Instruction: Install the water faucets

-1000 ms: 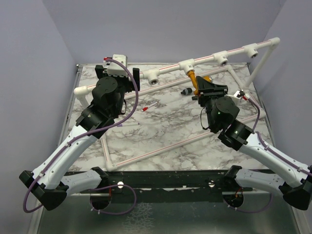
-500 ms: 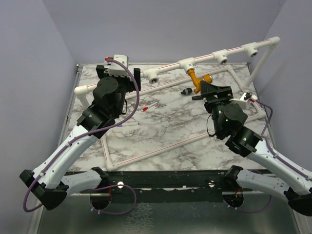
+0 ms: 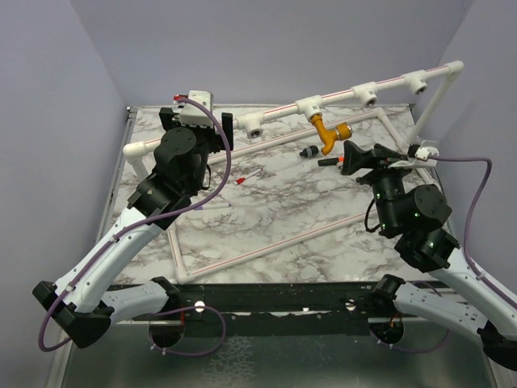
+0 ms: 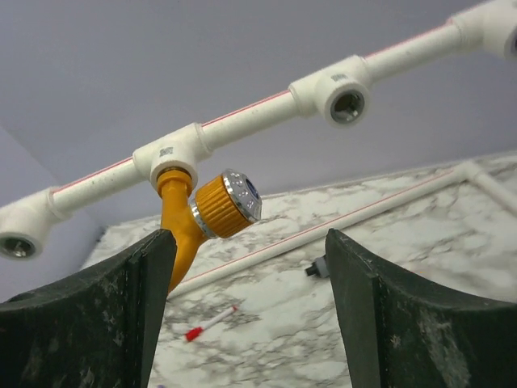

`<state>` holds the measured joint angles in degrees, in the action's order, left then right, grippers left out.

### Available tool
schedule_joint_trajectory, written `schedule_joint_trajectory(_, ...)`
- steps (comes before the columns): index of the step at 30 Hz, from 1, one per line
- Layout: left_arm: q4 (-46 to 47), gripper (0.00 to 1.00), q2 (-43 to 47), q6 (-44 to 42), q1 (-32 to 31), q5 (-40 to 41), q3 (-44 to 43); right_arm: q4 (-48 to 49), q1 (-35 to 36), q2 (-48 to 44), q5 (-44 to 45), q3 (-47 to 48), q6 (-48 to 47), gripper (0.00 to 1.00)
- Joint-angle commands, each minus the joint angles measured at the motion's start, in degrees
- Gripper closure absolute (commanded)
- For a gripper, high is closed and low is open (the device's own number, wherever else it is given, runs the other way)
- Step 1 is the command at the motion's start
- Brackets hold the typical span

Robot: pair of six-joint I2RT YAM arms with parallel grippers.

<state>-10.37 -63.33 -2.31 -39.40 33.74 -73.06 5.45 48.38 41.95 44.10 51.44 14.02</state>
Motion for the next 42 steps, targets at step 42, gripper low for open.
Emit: schedule_joint_trajectory(42,-11.5,0.01,-1.6,0.8,-0.6,-1.1,3.4,10.2,0.2,19.5,-11.6,-0.5,-105.0,0.46)
